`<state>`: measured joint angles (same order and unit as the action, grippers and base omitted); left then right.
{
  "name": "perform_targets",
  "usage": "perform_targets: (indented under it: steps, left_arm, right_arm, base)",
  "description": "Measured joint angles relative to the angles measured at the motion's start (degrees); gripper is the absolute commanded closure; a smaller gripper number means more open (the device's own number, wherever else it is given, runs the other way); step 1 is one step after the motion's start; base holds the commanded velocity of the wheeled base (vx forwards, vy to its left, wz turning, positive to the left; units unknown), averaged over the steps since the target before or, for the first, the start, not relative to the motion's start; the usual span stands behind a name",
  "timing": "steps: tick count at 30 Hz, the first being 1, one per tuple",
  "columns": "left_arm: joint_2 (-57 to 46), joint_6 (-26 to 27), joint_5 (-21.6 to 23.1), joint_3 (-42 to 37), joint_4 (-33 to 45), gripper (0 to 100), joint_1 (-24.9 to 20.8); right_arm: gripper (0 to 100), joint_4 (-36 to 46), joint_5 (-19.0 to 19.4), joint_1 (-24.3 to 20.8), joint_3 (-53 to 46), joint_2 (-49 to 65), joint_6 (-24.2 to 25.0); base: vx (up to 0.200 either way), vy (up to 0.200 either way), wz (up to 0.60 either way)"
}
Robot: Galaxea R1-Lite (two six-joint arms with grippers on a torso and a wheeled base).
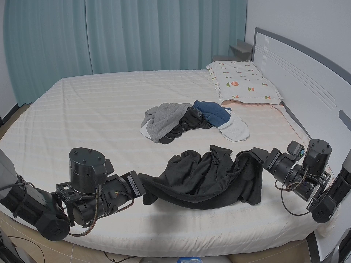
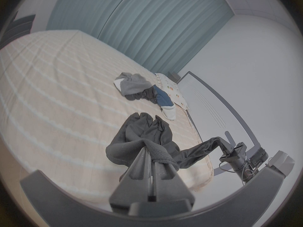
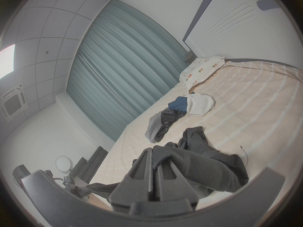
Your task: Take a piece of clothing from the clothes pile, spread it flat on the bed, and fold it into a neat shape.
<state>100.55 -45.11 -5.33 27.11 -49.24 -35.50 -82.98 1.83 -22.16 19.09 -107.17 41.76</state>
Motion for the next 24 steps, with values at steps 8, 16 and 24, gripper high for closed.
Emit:
perform_targets:
  steps: [8, 16, 24]
  left_arm:
    - [1.5, -1.4, 0.9, -0.4, -0.3, 100, 0.2]
    - [2.1, -3.6, 0.8, 0.2, -0.2, 100, 0.7]
    - [2.0, -3.7, 0.8, 0.9, -0.2, 100, 2.6]
  right_arm:
    - [100, 0.0, -0.1, -0.2, -0.6, -1.1, 0.1]
    - [100, 0.0, -0.5, -0.2, -0.6, -2.3, 0.1]
    - [100, 0.6, -9.3, -1.6, 0.8, -2.7, -0.6]
  base:
    - [0.0, 0.0, 0.0]
    - [0.0, 0.1, 0.0]
    - [0.0, 0.2, 0.0]
